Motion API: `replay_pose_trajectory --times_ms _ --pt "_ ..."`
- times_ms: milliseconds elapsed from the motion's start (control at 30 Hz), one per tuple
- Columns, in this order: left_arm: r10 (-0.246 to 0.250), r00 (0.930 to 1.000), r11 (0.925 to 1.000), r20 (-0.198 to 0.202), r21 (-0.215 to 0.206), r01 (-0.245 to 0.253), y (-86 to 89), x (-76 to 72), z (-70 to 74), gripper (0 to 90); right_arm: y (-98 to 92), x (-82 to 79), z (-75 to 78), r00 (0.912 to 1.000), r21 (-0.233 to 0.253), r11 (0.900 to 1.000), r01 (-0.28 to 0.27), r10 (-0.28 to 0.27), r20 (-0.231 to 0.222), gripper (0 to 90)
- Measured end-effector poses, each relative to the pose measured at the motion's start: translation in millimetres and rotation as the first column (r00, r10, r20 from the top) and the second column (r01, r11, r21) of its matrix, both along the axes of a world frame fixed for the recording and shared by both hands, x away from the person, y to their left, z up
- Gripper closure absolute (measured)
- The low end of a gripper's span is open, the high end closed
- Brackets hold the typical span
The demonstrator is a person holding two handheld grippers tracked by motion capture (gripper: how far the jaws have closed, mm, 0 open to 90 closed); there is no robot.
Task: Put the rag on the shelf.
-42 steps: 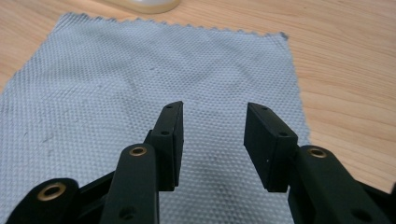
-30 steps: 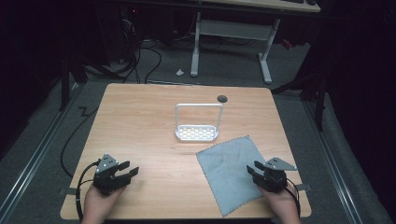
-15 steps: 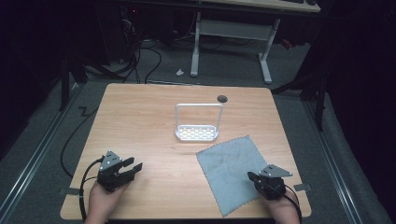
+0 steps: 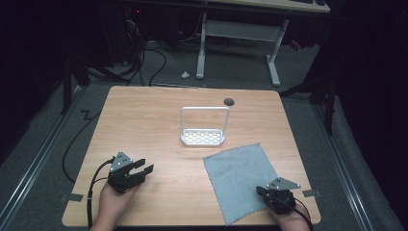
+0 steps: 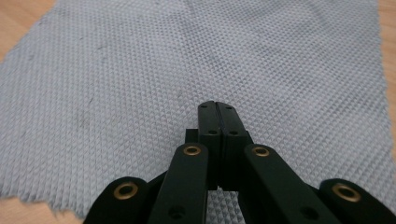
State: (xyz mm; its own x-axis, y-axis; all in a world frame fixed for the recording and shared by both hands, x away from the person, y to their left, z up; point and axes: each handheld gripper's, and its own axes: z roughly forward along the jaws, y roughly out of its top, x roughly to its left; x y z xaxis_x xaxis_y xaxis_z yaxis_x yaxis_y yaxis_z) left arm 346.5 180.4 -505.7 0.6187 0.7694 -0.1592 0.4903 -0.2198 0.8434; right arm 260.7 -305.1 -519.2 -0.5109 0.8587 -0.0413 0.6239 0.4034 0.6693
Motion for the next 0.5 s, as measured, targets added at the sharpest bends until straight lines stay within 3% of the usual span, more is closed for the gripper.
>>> replay_pose_trajectory --times_ms 133,500 --pt "-0.01 0.9999 0.9999 0.0 -0.001 0.01 -7.8 4.5 -0.1 54.2 10.4 -12.5 -0.1 0.999 0.027 0.999 -0.04 0.041 -0.017 90.0" --pt "-0.039 0.9993 0.999 0.001 0.025 0.039 -20.3 5.9 -1.9 54.0 45.6 -21.1 -0.4 0.9884 0.011 0.988 -0.151 0.151 -0.01 90.0"
